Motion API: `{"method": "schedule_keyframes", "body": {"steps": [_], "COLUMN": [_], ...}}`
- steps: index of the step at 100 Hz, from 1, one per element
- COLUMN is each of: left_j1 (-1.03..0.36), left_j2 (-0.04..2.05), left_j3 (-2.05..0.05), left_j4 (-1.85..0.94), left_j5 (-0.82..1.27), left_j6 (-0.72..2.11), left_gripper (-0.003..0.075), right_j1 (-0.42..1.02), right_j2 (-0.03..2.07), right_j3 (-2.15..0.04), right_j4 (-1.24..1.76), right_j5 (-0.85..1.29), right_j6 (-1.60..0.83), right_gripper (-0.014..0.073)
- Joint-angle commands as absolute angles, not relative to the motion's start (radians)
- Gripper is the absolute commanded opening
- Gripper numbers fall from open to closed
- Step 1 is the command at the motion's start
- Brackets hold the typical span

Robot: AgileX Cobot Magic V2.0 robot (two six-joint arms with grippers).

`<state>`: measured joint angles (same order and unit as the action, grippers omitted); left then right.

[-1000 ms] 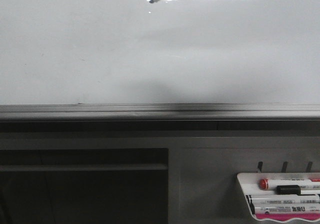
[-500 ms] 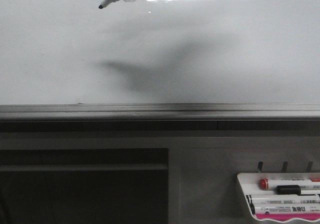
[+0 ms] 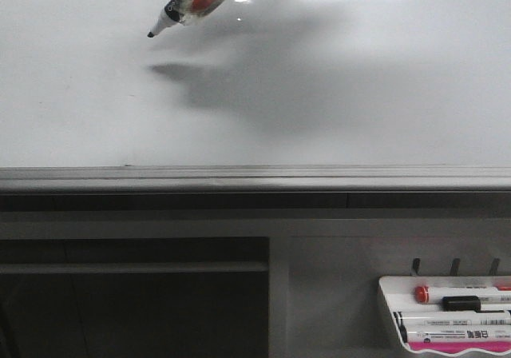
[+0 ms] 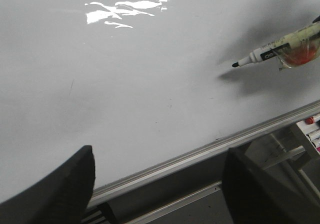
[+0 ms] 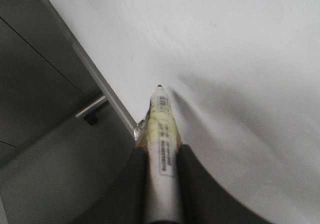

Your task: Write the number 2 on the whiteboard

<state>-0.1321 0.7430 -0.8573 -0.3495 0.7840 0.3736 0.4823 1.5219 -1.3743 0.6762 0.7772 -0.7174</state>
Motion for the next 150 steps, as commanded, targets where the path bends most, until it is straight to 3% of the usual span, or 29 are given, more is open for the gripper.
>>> {"method": "schedule_keyframes", "body": {"steps": [1, 67, 93, 150], "left_j1": [-0.130, -0.130, -0.130, -0.130], "left_j2": [0.740, 0.740, 0.740, 0.740], "left_j3": [-0.886, -0.886, -0.886, -0.886], "left_j4": [-0.374, -0.374, -0.374, -0.371], "left_j5": [0.708, 0.693, 0.693, 0.686], "left_j6": [0.366, 0.366, 0.366, 0.366], "left_gripper": [0.0493, 0.0493, 0.0493, 0.0493], "right_j1": [0.484, 0.436, 0.363, 0.453], "right_j2": [1.493, 1.558, 1.548, 1.654], "right_j3": [-1.410, -1.415, -1.445, -1.432], "right_j4": [0.684, 0.657, 0.647, 0.641], "right_j5": [0.743, 0.682, 0.826, 0.804], "right_j6": [-0.719, -0.712, -0.706, -0.706], "right_gripper": [-0.0074, -0.0074, -0.0074, -0.0074]}}
